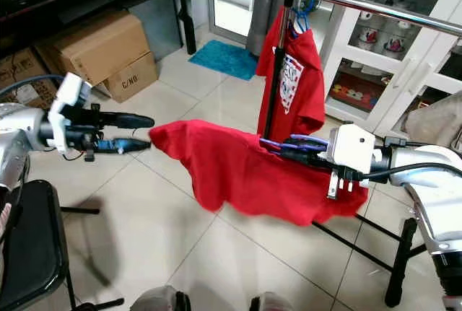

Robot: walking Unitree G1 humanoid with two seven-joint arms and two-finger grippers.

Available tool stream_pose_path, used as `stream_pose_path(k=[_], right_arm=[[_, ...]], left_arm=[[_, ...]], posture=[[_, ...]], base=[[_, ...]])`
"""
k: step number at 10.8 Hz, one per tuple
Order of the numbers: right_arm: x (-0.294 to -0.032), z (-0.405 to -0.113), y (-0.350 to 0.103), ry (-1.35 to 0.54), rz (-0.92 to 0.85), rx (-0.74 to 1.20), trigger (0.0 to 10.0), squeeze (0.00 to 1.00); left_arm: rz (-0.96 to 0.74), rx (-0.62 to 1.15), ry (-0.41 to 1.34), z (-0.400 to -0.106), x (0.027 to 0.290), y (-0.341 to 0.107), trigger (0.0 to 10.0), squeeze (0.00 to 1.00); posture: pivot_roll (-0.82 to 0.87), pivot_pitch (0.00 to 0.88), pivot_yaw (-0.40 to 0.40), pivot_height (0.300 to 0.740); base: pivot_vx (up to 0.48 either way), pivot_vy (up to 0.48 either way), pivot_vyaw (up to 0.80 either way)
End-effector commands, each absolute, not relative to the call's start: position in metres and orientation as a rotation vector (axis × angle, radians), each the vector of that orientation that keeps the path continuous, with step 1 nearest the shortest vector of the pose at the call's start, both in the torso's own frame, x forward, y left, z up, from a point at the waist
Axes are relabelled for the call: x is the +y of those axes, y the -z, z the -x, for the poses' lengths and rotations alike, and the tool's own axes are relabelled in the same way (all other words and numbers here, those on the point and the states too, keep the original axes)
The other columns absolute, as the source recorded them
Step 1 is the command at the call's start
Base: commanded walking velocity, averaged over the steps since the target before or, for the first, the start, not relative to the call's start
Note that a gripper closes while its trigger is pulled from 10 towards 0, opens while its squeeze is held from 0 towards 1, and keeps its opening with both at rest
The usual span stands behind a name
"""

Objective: Hang hanger

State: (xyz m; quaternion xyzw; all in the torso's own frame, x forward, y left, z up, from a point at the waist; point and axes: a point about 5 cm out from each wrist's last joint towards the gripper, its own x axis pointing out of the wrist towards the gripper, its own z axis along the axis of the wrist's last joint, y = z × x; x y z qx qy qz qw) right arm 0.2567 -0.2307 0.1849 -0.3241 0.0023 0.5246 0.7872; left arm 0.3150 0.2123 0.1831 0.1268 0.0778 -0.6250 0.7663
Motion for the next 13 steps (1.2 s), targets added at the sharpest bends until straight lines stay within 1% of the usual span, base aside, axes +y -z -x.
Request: stream_pose_path(k=[1,2,4,5,6,7,12,13], right_arm=[[-0.228,-0.253,-0.189,-1.156,0.718,0.003,0.0,0.00],[-0.229,-0.251,-0.190,-1.163,0.722,0.008,0.0,0.00],[-0.226,-0.248,-0.191,-1.181,0.725,0.007,0.0,0.00],[-0.224,-0.247,-0.191,-1.188,0.725,0.004,0.0,0.00],[-0.223,-0.246,-0.191,-1.192,0.725,0.003,0.0,0.00],[-0.219,-0.246,-0.193,-1.203,0.725,-0.008,0.0,0.00],[-0.210,-0.243,-0.193,-1.234,0.718,-0.026,0.0,0.00],[-0.207,-0.243,-0.193,-1.241,0.714,-0.030,0.0,0.00]], left_arm=[[-0.326,0.179,1.339,-0.317,0.214,-0.182,10.0,0.00],[-0.365,0.143,1.304,-0.321,0.214,-0.185,10.0,0.00],[-0.351,0.191,1.344,-0.322,0.213,-0.180,10.0,0.00],[-0.339,0.209,1.375,-0.321,0.210,-0.175,3.0,0.00],[-0.336,0.221,1.383,-0.322,0.209,-0.172,0.5,0.00],[-0.327,0.236,1.394,-0.323,0.207,-0.168,0.0,0.00],[-0.297,0.250,1.420,-0.328,0.201,-0.165,0.0,0.00],[-0.292,0.251,1.441,-0.329,0.196,-0.164,0.0,0.00]], posture=[[-0.06,0.000,0.063,0.740],[-0.06,0.000,0.063,0.740],[-0.06,0.000,0.063,0.740],[-0.06,0.000,0.063,0.740],[-0.06,0.000,0.063,0.740],[-0.06,0.000,0.063,0.740],[-0.07,0.000,0.065,0.740],[-0.07,0.000,0.065,0.740]], base=[[0.000,0.000,0.00],[0.000,0.000,0.00],[0.000,0.000,0.00],[0.000,0.000,0.00],[0.000,0.000,0.00],[0.000,0.000,0.00],[0.000,0.000,0.00],[0.000,0.000,0.00]])
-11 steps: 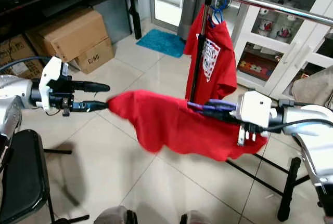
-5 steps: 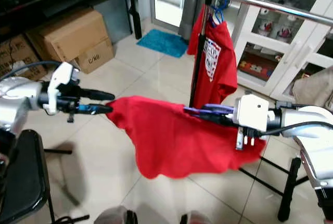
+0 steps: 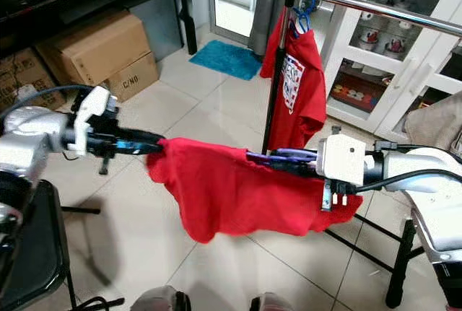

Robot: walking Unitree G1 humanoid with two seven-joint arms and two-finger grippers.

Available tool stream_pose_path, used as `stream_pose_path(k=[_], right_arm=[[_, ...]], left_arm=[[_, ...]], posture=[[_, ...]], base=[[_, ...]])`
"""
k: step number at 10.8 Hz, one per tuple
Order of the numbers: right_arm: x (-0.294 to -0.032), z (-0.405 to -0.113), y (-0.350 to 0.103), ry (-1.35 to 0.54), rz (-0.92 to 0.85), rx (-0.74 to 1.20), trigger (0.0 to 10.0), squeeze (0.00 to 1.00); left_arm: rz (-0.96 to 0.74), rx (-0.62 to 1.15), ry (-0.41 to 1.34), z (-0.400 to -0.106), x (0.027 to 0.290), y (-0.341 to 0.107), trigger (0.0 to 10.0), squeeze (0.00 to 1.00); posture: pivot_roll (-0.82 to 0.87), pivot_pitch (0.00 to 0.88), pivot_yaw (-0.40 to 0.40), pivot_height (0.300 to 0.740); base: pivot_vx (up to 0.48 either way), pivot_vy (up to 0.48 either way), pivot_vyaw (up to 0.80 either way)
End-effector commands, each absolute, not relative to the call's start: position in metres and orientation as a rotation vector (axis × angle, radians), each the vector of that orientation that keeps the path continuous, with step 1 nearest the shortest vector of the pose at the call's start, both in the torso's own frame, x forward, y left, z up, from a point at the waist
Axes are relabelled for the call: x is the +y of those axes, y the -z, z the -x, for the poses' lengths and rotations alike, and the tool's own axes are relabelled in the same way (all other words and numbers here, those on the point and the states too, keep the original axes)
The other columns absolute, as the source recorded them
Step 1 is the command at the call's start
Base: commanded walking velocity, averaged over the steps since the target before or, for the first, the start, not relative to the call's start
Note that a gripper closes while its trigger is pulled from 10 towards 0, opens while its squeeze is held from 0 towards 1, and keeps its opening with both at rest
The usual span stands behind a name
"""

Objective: Hang hanger

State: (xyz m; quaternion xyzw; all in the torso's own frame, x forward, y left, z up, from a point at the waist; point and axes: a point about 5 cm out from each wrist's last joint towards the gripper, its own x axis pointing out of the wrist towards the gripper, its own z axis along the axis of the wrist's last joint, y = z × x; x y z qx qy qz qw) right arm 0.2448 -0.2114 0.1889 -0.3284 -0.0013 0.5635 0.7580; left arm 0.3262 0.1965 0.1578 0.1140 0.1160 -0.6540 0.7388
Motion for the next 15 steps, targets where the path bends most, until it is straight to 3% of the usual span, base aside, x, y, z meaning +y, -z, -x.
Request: stream_pose_path(k=[1,5,9,11,15], right_arm=[[-0.206,-0.243,-0.192,-1.243,0.712,-0.030,0.0,0.00],[-0.205,-0.244,-0.191,-1.240,0.707,-0.030,0.0,0.00],[-0.209,-0.248,-0.188,-1.197,0.714,-0.018,0.0,0.00],[-0.220,-0.251,-0.177,-1.130,0.687,0.022,0.0,0.00],[-0.224,-0.253,-0.164,-1.125,0.640,0.075,0.0,0.00]], left_arm=[[-0.288,0.252,1.456,-0.329,0.193,-0.164,0.0,0.00],[-0.270,0.264,1.520,-0.327,0.183,-0.162,0.0,0.00],[-0.207,0.223,1.488,-0.319,0.192,-0.170,0.0,0.00],[-0.175,0.128,1.345,-0.312,0.217,-0.186,0.0,0.00],[-0.119,-0.037,1.113,-0.318,0.242,-0.213,0.0,0.00]], posture=[[-0.07,0.000,0.066,0.740],[-0.07,0.000,0.071,0.740],[-0.07,0.000,0.079,0.740],[-0.07,0.000,0.074,0.740],[-0.05,0.000,0.054,0.740]], base=[[0.000,0.000,0.00],[0.000,0.000,0.00],[0.000,0.000,0.00],[0.000,0.000,0.00],[0.000,0.000,0.00]])
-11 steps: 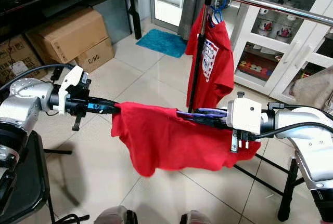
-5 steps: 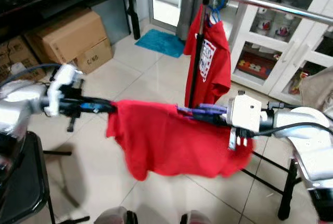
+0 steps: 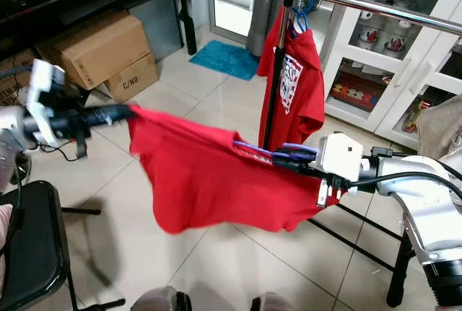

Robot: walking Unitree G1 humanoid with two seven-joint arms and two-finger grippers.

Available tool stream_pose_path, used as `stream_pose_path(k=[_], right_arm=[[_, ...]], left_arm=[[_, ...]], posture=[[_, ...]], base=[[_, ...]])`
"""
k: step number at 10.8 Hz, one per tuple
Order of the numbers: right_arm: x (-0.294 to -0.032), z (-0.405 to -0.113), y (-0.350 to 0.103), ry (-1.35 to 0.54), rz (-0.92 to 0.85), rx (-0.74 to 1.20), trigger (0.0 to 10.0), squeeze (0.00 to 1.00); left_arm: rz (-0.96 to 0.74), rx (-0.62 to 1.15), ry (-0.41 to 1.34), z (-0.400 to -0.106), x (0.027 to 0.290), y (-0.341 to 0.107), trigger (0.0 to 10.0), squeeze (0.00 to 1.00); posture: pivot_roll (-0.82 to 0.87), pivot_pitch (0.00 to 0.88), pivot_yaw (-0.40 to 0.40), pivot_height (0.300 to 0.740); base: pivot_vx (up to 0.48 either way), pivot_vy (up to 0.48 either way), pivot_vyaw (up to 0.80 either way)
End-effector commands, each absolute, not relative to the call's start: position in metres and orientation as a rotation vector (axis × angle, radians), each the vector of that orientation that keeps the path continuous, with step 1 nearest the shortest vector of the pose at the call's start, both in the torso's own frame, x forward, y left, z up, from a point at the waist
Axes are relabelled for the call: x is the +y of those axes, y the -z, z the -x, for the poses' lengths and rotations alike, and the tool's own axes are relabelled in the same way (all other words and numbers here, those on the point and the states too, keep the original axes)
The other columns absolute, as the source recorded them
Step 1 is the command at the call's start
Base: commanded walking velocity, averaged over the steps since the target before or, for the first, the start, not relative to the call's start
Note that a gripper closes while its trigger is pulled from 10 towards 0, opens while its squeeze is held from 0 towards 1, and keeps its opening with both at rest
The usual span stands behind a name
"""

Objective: Hang hanger

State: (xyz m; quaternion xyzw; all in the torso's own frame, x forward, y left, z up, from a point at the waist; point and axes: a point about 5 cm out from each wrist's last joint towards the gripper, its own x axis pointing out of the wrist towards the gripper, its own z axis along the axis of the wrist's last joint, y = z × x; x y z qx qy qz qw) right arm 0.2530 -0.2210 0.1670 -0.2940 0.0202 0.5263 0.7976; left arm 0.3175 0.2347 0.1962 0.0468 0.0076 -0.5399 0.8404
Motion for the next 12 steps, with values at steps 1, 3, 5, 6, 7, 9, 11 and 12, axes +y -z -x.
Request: stream_pose_path(k=[1,3,5,6,7,9,11,12], right_arm=[[-0.225,-0.252,-0.162,-1.126,0.618,0.080,0.0,0.00],[-0.223,-0.249,-0.166,-1.137,0.527,0.050,0.0,0.00],[-0.224,-0.247,-0.165,-1.128,0.506,0.051,0.0,0.00],[-0.225,-0.247,-0.166,-1.111,0.475,0.041,0.0,0.00],[-0.224,-0.247,-0.167,-1.101,0.438,0.035,0.0,0.00],[-0.226,-0.245,-0.164,-1.086,0.407,0.052,0.0,0.00],[-0.232,-0.242,-0.158,-1.068,0.396,0.081,0.0,0.00],[-0.237,-0.241,-0.157,-1.042,0.387,0.090,0.0,0.00]], left_arm=[[-0.124,-0.058,1.039,-0.323,0.248,-0.214,0.0,0.00],[-0.170,-0.061,0.731,-0.342,0.265,-0.208,0.0,0.00],[-0.113,-0.102,0.449,-0.356,0.280,-0.213,0.0,0.00],[-0.076,-0.129,0.364,-0.360,0.286,-0.216,0.0,0.00],[-0.078,-0.120,0.360,-0.362,0.283,-0.212,0.0,0.00],[-0.020,-0.126,0.226,-0.367,0.290,-0.210,0.0,0.00],[0.093,-0.154,0.052,-0.364,0.310,-0.209,0.0,0.00],[0.158,-0.194,-0.029,-0.362,0.322,-0.215,0.0,0.00]], posture=[[-0.04,0.000,0.054,0.740],[-0.04,0.000,0.059,0.740],[-0.05,0.000,0.062,0.740],[-0.05,0.000,0.064,0.740],[-0.05,0.000,0.063,0.740],[-0.05,0.000,0.064,0.740],[-0.05,0.000,0.065,0.740],[-0.06,0.000,0.065,0.740]], base=[[0.000,0.000,0.00],[0.000,0.000,0.00],[0.000,0.000,0.00],[0.000,0.000,0.00],[0.000,0.000,0.00],[0.000,0.000,0.00],[0.000,0.000,0.00],[0.000,0.000,0.00]])
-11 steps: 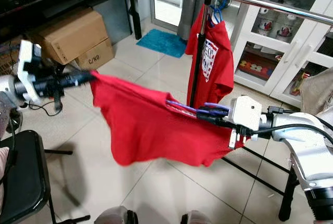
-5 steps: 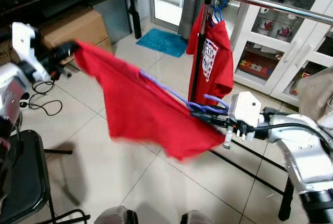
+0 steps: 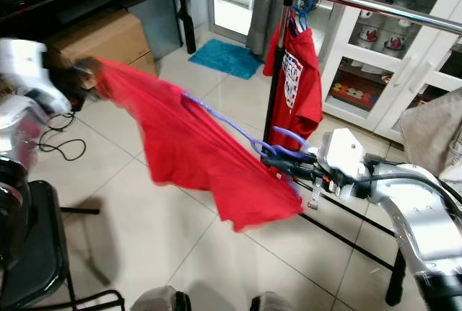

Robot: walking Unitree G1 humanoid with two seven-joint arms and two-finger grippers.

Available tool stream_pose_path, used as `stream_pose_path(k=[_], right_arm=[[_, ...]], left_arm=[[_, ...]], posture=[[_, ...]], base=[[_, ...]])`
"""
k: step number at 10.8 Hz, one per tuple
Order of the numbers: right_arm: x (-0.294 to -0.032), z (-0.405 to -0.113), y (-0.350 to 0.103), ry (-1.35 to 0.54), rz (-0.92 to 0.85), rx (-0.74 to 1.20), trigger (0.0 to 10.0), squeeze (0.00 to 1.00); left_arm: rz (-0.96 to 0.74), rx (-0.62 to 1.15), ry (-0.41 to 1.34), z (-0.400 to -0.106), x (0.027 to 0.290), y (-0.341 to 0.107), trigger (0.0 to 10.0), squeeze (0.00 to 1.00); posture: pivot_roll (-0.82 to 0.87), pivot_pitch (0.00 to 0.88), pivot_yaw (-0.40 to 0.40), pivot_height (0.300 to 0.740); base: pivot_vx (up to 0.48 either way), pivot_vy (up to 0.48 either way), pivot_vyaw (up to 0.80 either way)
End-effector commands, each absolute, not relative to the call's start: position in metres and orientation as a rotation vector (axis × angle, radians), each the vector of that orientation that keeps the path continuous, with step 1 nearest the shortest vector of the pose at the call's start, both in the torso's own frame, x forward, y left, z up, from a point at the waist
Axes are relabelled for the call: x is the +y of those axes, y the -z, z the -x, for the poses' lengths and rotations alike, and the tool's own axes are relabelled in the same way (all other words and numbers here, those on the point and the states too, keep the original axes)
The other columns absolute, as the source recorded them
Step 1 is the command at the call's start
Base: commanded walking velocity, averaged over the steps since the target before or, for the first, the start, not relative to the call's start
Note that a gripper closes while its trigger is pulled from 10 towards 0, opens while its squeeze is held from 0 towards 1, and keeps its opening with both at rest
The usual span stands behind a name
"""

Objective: Hang hanger

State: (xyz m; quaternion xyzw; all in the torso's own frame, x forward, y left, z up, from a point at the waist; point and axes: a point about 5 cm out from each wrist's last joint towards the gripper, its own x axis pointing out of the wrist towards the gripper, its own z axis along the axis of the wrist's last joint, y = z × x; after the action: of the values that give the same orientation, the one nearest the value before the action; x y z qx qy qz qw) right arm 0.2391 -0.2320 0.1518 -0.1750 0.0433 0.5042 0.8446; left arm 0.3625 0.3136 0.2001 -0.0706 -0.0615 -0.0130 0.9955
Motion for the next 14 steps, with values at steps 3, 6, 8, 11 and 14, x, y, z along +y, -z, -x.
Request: stream_pose_path(k=[3,6,8,11,14], right_arm=[[-0.235,-0.240,-0.153,-1.036,0.357,0.087,0.0,0.00],[-0.224,-0.245,-0.156,-1.016,0.334,0.024,0.0,0.00],[-0.222,-0.249,-0.165,-0.988,0.307,-0.019,0.0,0.00],[-0.221,-0.252,-0.179,-1.027,0.316,-0.038,0.0,0.00],[-0.219,-0.256,-0.197,-1.059,0.317,-0.048,0.0,0.00]], left_arm=[[0.074,-0.159,0.165,-0.367,0.297,-0.208,0.0,0.00],[0.004,-0.114,0.437,-0.370,0.243,-0.187,0.0,0.00],[-0.060,-0.114,0.618,-0.364,0.220,-0.183,2.0,0.00],[-0.112,-0.078,1.003,-0.339,0.207,-0.186,10.0,1.00],[-0.232,0.000,1.053,-0.334,0.209,-0.181,10.0,1.00]], posture=[[-0.05,0.000,0.059,0.740],[-0.05,0.000,0.062,0.740],[-0.05,0.000,0.062,0.740],[-0.04,0.000,0.050,0.740],[-0.03,0.000,0.049,0.740]], base=[[0.000,0.000,0.00],[0.000,0.000,0.00],[0.000,0.000,0.00],[0.000,0.000,0.00],[0.000,0.000,0.00]])
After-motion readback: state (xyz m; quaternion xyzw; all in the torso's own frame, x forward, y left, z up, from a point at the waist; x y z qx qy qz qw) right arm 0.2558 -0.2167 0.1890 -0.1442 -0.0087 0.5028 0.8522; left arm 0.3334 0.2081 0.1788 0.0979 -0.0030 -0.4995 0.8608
